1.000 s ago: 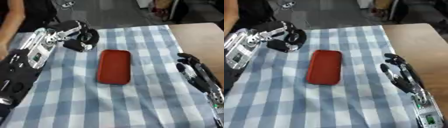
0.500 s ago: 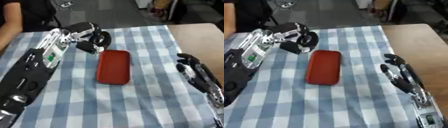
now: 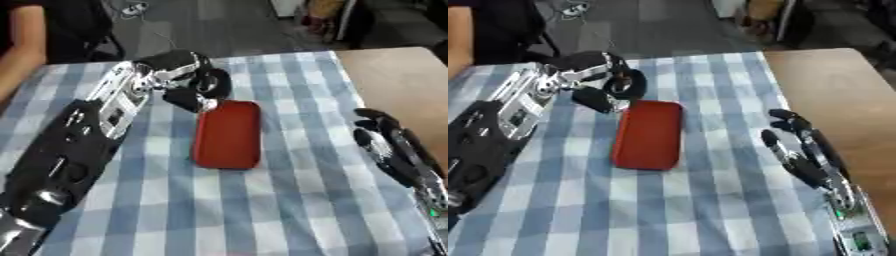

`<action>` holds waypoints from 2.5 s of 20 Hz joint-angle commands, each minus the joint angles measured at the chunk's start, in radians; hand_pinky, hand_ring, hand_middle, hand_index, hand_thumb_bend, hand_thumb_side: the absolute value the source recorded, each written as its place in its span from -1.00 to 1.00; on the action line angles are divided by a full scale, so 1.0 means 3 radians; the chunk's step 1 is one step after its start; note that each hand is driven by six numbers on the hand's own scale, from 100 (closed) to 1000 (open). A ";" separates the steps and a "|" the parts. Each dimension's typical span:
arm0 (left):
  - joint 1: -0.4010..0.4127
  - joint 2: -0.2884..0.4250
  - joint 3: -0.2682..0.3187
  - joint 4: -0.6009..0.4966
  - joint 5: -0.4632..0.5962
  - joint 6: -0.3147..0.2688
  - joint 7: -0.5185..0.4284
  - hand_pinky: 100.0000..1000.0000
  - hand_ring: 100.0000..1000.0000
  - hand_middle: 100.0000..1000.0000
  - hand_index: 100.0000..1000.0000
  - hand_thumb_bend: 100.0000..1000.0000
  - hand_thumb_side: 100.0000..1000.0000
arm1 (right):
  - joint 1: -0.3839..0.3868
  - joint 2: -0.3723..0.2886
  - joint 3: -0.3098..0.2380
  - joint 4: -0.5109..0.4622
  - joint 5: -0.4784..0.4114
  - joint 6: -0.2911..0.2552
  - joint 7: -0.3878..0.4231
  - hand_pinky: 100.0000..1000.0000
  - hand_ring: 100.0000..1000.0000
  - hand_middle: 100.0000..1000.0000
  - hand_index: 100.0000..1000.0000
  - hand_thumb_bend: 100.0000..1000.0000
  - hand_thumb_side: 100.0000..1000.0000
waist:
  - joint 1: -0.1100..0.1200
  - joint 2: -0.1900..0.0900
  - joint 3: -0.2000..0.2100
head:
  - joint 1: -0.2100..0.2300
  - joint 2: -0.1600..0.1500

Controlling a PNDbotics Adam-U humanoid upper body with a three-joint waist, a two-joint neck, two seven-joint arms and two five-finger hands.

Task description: Pick up objects on the table and place them in the box.

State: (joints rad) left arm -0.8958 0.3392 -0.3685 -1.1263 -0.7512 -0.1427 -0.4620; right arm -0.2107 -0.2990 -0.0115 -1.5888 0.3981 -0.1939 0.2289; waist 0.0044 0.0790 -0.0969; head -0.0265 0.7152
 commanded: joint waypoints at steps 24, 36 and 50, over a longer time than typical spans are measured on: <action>0.0059 -0.0079 -0.0207 -0.0001 -0.0287 -0.0364 -0.0287 0.87 0.53 0.32 0.26 -0.28 0.34 | -0.0055 -0.0027 -0.0016 -0.0044 -0.0013 -0.0002 0.0007 0.78 0.64 0.78 0.82 -0.29 0.71 | -0.0005 -0.0025 0.0002 | 0.0031 0.0004; 0.0098 -0.0060 -0.0162 -0.0016 -0.0428 -0.0482 -0.0200 0.92 0.85 0.85 0.61 0.92 0.75 | -0.0048 -0.0029 -0.0021 -0.0040 -0.0017 -0.0003 0.0006 0.78 0.64 0.78 0.82 -0.29 0.72 | -0.0006 -0.0024 0.0018 | 0.0040 0.0048; 0.0651 0.0099 0.0277 -0.0739 0.0477 -0.0072 0.0331 0.89 0.64 0.47 0.52 0.26 0.72 | -0.0029 -0.0047 -0.0051 -0.0028 -0.0012 0.0005 -0.0014 0.78 0.64 0.78 0.82 -0.30 0.72 | -0.0009 -0.0018 0.0105 | -0.0014 0.0061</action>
State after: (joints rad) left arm -0.6902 0.3412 -0.3197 -1.2918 -0.6579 -0.1872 -0.3913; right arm -0.2128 -0.2988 -0.0186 -1.5852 0.3978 -0.1935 0.2280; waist 0.0041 0.0834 -0.0653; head -0.0206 0.7333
